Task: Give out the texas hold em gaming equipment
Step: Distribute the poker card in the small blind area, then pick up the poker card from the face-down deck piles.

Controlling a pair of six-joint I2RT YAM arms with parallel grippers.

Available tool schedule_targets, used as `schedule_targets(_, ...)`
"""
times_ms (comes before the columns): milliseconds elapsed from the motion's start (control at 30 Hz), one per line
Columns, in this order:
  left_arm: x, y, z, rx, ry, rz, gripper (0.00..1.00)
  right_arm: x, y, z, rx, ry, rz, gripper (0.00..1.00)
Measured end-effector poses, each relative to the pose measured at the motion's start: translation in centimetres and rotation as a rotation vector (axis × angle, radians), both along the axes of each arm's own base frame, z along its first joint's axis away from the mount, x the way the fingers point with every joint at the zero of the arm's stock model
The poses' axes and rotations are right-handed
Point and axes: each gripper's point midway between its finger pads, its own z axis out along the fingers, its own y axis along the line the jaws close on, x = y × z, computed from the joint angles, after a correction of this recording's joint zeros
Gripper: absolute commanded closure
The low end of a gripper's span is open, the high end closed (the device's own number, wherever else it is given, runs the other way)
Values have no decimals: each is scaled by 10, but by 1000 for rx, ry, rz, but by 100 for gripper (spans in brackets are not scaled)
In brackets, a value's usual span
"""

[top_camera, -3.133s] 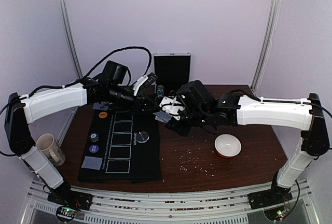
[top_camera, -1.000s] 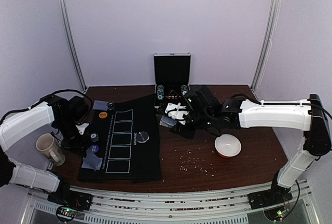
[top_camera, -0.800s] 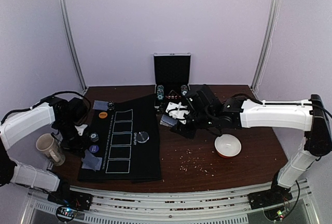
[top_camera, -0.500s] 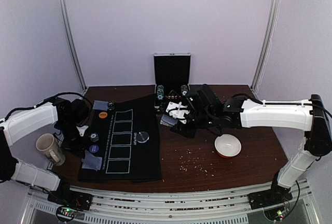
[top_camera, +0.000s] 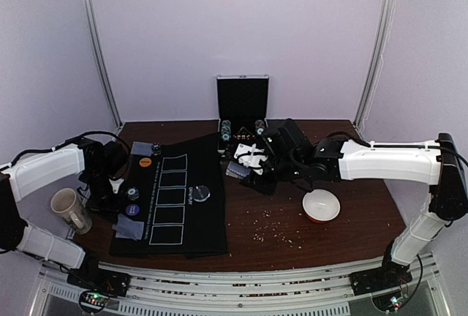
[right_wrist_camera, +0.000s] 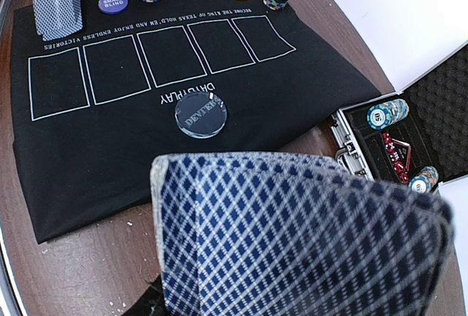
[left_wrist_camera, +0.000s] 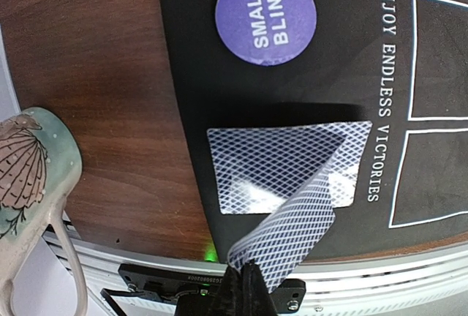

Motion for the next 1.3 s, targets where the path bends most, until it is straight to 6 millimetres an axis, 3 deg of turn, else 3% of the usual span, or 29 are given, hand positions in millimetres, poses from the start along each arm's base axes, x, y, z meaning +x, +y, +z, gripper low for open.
schedule_targets(200,0,3,-1,16,2,3,100,0,0,0,-1,-2,1,51)
schedule_targets(467,1,10,-4,64,10,22,79,1,-1,2,1,-4,-2,51)
schedule_targets(767,2,18,-4,116,7,39,80,1,-1,4,6,-6,2,51)
schedule_targets(933,8,12,3,83,-9,28,77,0,-1,4,7,-4,6,51)
schedule_targets(1033,34,-8,27,-1,-102,-5,65,0,-1,4,8,-2,8,50)
schedule_targets(1133,78,-47,73,-134,-306,-84,54,-2,0,4,11,4,16,50)
schedule_targets(1200,102,-89,111,-254,-459,-186,45,-4,2,4,15,14,28,50)
schedule_targets(1300,112,-163,153,-461,-610,-371,31,-7,5,7,27,21,43,50)
